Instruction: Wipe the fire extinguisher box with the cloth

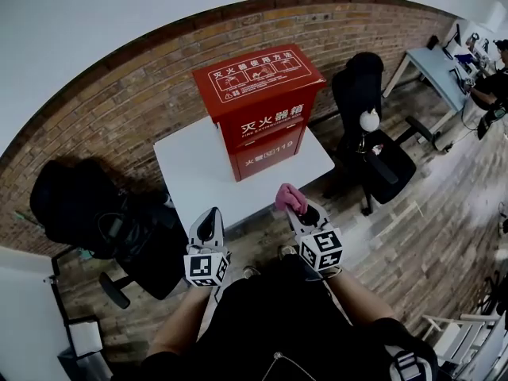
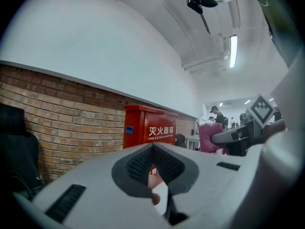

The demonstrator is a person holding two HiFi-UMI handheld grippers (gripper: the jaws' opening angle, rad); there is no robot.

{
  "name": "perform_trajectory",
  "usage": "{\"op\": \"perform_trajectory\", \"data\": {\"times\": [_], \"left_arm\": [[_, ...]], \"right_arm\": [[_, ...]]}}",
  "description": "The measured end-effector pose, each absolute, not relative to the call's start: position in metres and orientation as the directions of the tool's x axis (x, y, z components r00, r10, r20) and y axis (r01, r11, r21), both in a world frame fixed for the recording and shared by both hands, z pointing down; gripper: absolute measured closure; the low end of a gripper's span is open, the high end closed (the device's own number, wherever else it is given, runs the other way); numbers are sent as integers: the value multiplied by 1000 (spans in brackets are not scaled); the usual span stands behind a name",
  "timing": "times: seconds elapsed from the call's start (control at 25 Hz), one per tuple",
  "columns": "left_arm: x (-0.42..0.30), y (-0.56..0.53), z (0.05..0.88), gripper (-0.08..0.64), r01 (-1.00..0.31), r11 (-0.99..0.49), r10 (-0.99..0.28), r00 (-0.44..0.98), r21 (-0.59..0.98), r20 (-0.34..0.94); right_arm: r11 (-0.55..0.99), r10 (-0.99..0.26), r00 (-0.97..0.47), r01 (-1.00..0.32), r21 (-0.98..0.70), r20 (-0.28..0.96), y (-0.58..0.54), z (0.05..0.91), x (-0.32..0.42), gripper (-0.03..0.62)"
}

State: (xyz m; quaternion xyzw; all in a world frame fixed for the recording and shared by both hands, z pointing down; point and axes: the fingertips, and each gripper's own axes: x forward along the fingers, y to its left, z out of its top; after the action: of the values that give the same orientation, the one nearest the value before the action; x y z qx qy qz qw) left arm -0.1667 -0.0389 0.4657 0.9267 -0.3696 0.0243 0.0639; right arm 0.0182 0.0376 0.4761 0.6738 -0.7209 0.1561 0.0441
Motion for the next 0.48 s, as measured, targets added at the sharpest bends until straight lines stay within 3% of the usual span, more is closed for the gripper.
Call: {"op": "perform_trajectory", "data": {"times": [0.48], "left_arm": [[-181,-30,469,541,-673,-732,-668,740,109,83]], "right_arm": [[11,-962,-55,-987,-162,269,44,482,12,482]]}}
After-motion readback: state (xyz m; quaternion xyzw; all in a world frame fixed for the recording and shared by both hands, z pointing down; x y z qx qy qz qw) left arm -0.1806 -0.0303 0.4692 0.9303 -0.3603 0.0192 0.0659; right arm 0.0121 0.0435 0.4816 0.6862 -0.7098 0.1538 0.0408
